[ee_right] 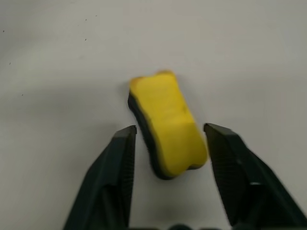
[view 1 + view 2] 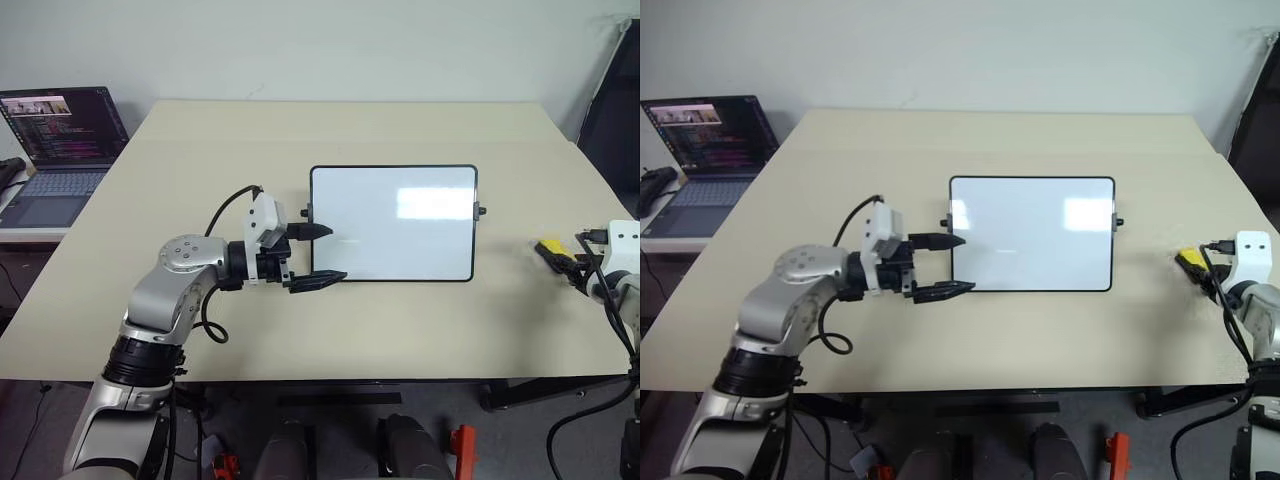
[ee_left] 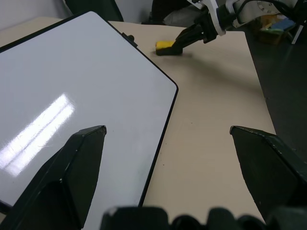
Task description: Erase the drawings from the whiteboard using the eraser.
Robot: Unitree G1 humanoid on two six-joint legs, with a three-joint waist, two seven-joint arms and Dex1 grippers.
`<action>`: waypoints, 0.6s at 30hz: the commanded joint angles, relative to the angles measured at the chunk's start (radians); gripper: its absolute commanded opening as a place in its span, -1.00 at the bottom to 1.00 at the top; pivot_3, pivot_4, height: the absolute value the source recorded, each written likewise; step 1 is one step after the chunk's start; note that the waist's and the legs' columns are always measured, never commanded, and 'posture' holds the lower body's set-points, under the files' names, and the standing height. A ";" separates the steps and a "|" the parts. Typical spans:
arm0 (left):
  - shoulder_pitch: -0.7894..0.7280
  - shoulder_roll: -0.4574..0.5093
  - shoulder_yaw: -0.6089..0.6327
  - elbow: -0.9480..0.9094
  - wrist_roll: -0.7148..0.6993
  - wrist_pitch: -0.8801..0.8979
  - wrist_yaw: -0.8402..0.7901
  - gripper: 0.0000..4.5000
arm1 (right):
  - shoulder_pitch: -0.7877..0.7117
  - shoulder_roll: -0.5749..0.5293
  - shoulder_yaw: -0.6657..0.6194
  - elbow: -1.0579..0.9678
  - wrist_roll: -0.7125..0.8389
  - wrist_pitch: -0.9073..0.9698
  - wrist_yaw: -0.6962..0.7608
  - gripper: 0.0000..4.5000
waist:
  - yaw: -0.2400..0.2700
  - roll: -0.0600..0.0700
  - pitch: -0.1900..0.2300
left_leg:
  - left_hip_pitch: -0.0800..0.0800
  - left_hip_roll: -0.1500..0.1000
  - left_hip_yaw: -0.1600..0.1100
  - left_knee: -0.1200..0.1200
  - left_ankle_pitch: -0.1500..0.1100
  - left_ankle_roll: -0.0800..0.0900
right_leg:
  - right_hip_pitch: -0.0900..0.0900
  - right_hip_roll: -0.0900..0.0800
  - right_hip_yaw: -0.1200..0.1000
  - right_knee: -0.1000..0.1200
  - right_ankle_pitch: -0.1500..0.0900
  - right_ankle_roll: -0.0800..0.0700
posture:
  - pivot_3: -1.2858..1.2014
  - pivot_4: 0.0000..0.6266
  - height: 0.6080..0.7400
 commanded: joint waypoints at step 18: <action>-0.045 -0.126 0.293 0.406 0.133 -0.413 0.444 1.00 | -0.029 0.276 -0.049 -0.092 0.036 -0.381 -0.044 0.98 | 0.006 0.000 0.000 | -0.001 -0.001 -0.001 0.000 0.000 0.000 | 0.000 -0.001 -0.001 0.000 0.001 0.001 | 0.03 -0.52 1.00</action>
